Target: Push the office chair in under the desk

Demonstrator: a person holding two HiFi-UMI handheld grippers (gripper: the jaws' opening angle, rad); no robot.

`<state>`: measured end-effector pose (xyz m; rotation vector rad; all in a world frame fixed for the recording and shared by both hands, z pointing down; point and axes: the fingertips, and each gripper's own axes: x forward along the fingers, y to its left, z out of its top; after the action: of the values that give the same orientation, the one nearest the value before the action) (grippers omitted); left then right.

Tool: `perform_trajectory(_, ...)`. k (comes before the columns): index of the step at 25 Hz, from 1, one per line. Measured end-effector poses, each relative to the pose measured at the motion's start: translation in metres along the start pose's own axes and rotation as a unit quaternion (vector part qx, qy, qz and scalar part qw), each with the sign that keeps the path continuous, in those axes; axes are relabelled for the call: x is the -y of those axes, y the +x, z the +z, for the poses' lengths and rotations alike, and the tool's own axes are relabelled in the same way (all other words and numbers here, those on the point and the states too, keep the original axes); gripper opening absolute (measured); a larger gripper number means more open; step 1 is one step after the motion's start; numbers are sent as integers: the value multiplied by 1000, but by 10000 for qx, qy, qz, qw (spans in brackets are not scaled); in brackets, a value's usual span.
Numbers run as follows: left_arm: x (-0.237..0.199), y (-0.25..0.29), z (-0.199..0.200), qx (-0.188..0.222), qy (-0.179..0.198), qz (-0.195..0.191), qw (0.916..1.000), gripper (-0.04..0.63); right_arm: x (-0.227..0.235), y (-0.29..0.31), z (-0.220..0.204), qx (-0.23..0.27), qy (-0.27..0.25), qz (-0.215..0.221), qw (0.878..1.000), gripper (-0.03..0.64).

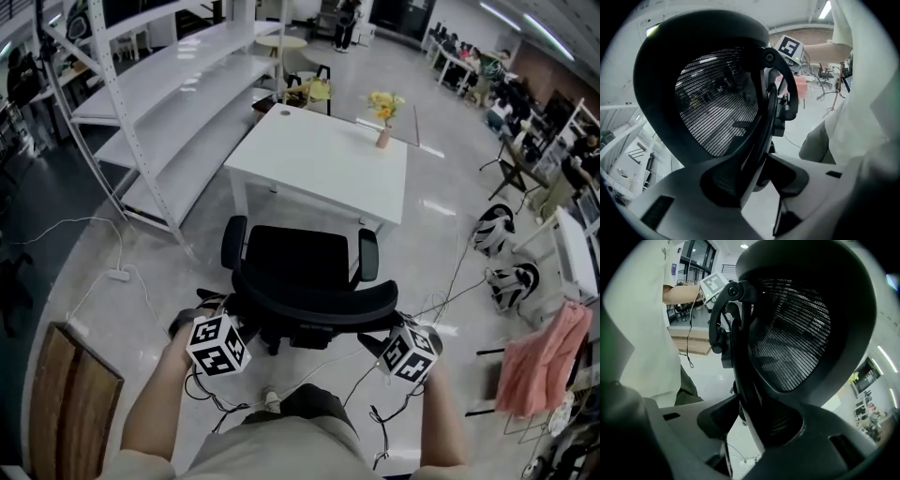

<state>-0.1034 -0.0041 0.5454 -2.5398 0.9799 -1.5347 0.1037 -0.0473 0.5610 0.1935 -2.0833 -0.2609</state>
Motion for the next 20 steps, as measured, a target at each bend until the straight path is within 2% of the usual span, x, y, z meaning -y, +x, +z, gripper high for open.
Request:
perform_trajectory(6,-27,7,-6,173,-118,263,9994,186,21,13,11,-19,121,137,9998,157)
perform_trajectory(14,-66,12,-20,253,-174,223,9993,193,40,30,35,14,297,53,9995,158)
perform_trajectory(20,-91,16,-25,353,-69,180,9992,196,54,40,47,46,316,-34,9995,156)
